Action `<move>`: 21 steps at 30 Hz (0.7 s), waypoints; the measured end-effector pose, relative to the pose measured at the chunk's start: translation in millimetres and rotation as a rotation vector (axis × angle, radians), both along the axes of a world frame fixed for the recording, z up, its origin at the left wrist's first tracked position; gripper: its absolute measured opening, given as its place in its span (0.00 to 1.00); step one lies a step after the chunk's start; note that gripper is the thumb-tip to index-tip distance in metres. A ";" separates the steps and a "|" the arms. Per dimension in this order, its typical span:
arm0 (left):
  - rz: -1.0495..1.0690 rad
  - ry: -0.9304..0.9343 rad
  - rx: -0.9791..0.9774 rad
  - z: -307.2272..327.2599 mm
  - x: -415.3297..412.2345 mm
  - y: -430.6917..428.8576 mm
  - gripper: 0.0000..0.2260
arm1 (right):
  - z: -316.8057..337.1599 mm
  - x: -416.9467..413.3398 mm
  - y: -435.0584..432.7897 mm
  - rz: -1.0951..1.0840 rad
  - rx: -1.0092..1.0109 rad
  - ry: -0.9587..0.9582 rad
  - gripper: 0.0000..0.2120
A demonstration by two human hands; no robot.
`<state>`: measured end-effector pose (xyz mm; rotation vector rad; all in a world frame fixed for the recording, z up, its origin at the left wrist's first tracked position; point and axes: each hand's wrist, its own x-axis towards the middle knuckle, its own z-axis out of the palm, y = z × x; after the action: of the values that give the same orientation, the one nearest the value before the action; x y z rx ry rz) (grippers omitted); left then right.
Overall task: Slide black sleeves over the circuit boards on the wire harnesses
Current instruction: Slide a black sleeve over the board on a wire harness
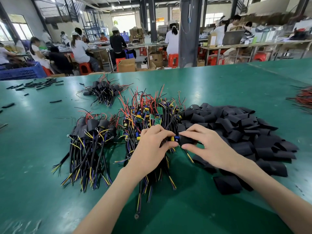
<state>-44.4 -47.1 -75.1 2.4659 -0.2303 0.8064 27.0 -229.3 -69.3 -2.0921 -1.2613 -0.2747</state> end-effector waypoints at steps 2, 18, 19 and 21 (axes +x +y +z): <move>-0.005 -0.008 -0.012 -0.9 0.1 -0.7 0.11 | -0.4 0.3 -0.1 0.008 0.001 -0.016 0.16; 0.029 0.020 -0.060 0.4 0.8 7.7 0.09 | -6.5 7.5 0.0 -0.011 -0.007 -0.083 0.17; 0.028 0.026 -0.066 0.7 1.0 7.0 0.08 | -6.7 7.4 -0.3 -0.013 -0.020 -0.088 0.18; 0.031 0.029 -0.072 0.0 1.9 5.7 0.08 | -6.9 7.4 -0.7 -0.016 -0.049 -0.103 0.19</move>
<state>-42.5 -41.4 -75.2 2.4176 -0.1497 0.7775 34.4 -230.0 -76.1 -2.1547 -1.3234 -0.3658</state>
